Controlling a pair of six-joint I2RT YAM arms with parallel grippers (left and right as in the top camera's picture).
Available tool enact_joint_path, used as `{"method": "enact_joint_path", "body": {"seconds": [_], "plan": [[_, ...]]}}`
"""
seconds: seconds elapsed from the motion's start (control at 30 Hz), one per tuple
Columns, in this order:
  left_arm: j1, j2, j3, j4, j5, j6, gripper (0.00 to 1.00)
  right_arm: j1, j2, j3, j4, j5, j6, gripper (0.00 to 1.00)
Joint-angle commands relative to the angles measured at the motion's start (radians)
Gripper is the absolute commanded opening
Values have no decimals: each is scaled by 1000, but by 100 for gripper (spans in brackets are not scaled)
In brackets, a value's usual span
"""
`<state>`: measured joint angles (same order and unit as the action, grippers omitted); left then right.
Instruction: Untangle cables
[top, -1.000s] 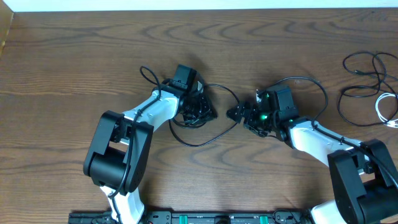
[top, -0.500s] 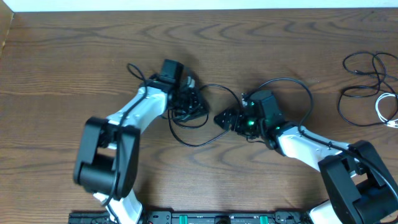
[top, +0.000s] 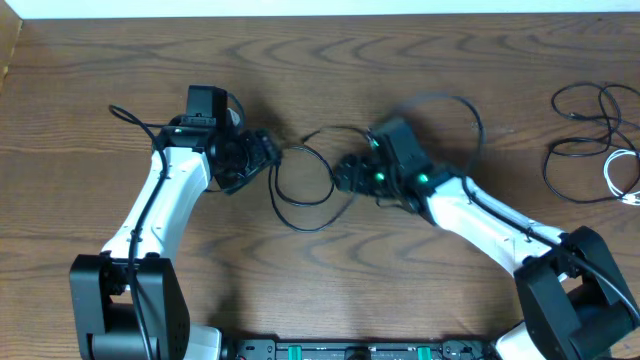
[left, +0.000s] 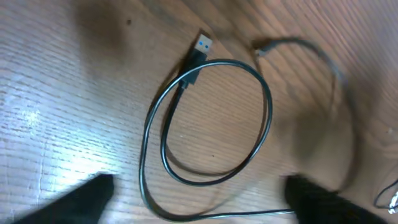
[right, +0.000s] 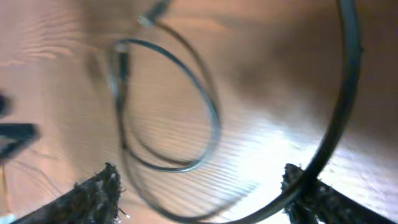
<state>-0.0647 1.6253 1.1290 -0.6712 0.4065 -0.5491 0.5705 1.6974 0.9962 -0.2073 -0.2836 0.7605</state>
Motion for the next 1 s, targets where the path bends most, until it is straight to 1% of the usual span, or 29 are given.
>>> {"method": "enact_joint_path", "body": {"seconds": [0.0,0.13,0.2,0.37,0.5,0.6,0.67,0.7,0.73,0.8,0.83,0.9,0.97], "plan": [[2,-4,21,-2,-27,14,100,33,45,149,-71,83,-110,82],[2,-4,21,-2,-27,14,100,37,136,252,-129,83,-144,83],[2,-4,21,-2,-27,14,100,36,192,284,-132,83,-174,84],[2,-4,21,-2,-27,14,100,41,323,317,-60,125,-287,83],[2,-4,21,-2,-27,14,100,52,395,317,1,250,-341,83],[2,-4,21,-2,-27,14,100,63,434,317,16,298,-394,82],[2,-4,21,-2,-27,14,100,71,444,317,14,301,-426,77],[2,-4,21,-2,-27,14,100,81,444,317,9,311,-453,71],[2,-4,21,-2,-27,14,100,92,444,320,2,329,-471,68],[2,-4,21,-2,-27,14,100,124,444,337,-24,398,-509,65],[2,-4,21,-2,-27,14,100,140,444,342,-34,434,-530,66],[2,-4,21,-2,-27,14,100,178,444,354,-58,517,-581,70],[2,-4,21,-2,-27,14,100,209,444,360,-69,555,-627,74]]}}
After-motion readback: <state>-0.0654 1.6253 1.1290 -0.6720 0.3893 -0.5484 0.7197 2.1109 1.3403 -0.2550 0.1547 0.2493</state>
